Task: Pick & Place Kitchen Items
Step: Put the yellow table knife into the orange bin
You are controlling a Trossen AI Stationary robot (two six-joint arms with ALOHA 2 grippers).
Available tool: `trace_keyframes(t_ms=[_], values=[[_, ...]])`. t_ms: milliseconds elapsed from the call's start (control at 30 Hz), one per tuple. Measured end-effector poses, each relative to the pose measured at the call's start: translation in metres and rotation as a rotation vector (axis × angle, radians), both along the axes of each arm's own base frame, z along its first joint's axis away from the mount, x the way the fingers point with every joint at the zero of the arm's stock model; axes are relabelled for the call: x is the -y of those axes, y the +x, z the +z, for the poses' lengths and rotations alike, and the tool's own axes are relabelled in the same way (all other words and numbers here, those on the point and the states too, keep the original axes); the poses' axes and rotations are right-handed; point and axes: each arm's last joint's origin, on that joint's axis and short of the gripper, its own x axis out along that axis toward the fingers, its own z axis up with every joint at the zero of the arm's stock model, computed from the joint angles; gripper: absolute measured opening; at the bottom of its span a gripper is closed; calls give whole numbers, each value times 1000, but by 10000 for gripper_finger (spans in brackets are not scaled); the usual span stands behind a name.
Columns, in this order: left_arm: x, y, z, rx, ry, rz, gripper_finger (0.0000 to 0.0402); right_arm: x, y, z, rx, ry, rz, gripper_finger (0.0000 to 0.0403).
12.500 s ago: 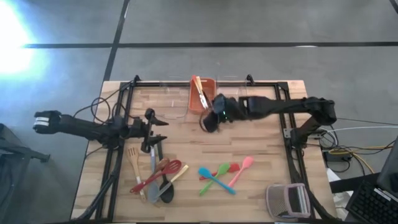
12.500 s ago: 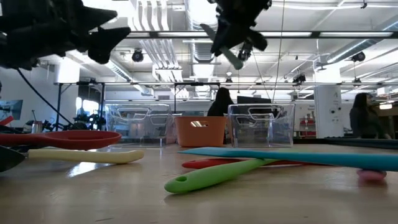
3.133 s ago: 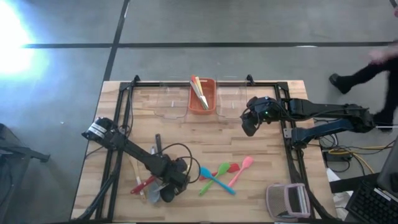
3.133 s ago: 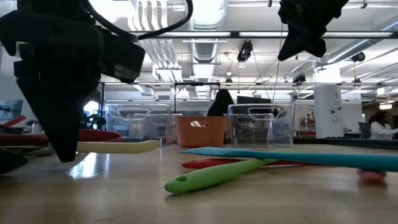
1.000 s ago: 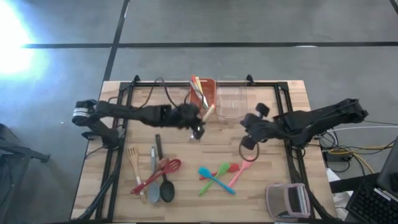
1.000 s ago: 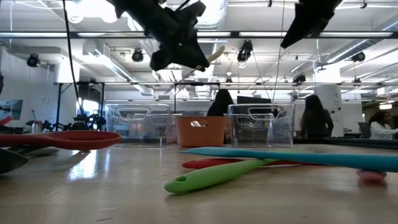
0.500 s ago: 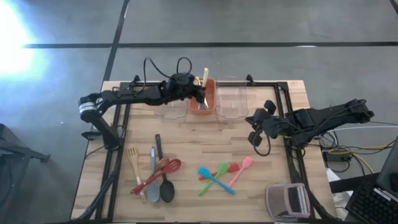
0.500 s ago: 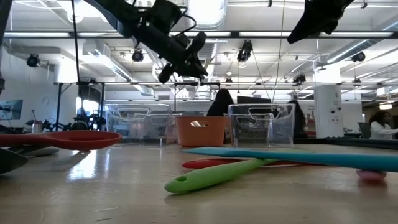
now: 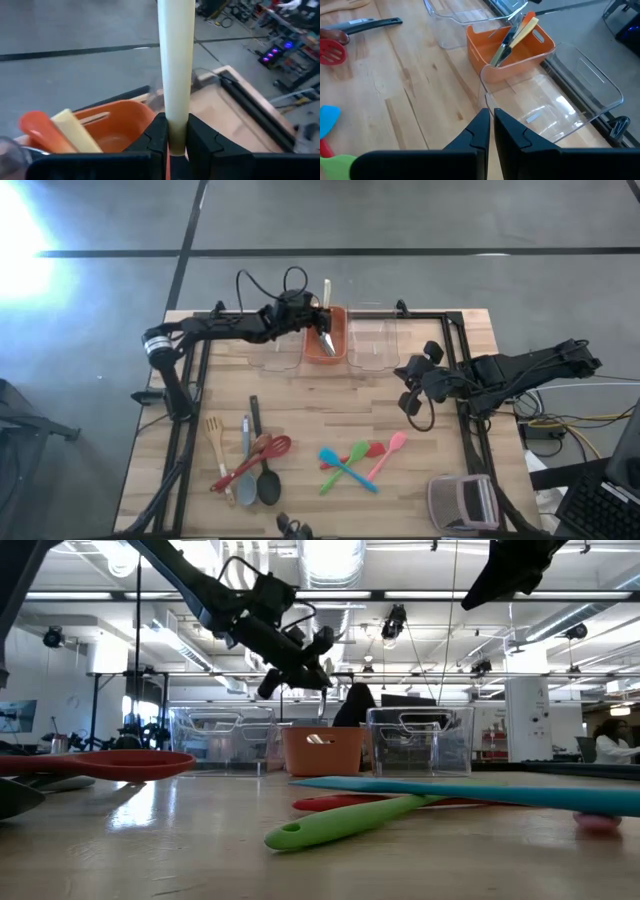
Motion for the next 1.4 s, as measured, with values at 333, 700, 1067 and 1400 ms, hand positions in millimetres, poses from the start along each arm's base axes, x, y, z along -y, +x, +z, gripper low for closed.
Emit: trace_keyframes(t_ms=[333,700,1067,1400], values=[[-10,7,-26,-32,-23,65,44,0,0,0,-4,-7,6,18],[-14,12,-50,-88,-43,107,44,0,1,0,-5,-16,15,18],[-18,18,-75,-126,-64,114,44,0,1,1,-5,-18,17,18],[-16,18,-72,-105,-85,70,161,0,1,1,-7,-21,20,18]])
